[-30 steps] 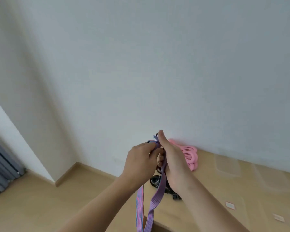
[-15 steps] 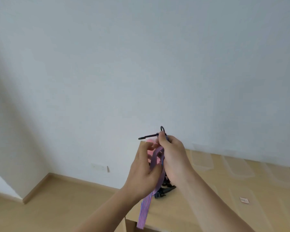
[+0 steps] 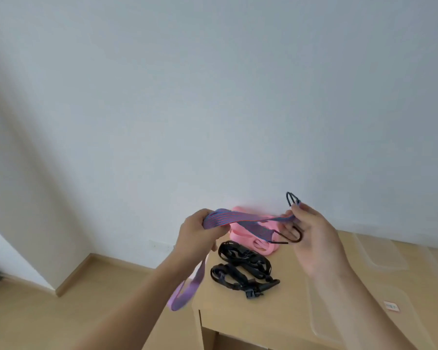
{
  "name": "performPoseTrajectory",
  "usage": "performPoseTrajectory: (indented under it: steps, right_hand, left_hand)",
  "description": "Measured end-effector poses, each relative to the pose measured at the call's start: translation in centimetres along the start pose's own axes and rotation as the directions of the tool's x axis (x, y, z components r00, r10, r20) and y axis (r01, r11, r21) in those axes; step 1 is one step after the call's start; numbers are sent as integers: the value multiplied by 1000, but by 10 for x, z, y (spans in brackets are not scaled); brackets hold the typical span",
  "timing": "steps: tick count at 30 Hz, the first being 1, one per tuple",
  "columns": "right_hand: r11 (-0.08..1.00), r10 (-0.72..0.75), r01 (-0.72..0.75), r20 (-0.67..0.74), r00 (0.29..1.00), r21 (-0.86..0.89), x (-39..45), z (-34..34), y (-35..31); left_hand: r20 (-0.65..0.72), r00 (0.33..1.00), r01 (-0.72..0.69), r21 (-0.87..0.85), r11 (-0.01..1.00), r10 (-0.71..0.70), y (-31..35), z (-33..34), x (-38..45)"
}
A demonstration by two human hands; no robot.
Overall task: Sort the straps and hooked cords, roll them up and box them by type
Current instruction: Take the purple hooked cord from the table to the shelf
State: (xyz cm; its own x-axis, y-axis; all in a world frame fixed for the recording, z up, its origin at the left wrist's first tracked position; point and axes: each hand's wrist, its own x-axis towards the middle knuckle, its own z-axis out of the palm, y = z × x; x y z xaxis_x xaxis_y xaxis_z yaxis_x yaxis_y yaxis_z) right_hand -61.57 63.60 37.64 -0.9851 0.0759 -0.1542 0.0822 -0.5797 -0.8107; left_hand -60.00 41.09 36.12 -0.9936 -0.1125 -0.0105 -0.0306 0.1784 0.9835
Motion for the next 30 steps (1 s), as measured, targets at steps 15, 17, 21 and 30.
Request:
performPoseTrajectory:
  steps: [15,17,21,30]
  right_hand:
    - [843,-46,265,429,902,-467,1,-25,37]
    - [850,44,180,406,913,-496,2,-27,45]
    - [876,261,-85,318,911,-474,-10,-41,78]
    - [825,453,-313,220,864,-470,8,-60,103]
  left_hand:
    - [496,864,-196,186,963,80,61,70,27]
    - [497,865,-137,92,986,74,65,81,32]
    - [374,926,-36,-19,999,40,60,90,51]
    - [45,949,313,-264,912,-313,-29,92,78]
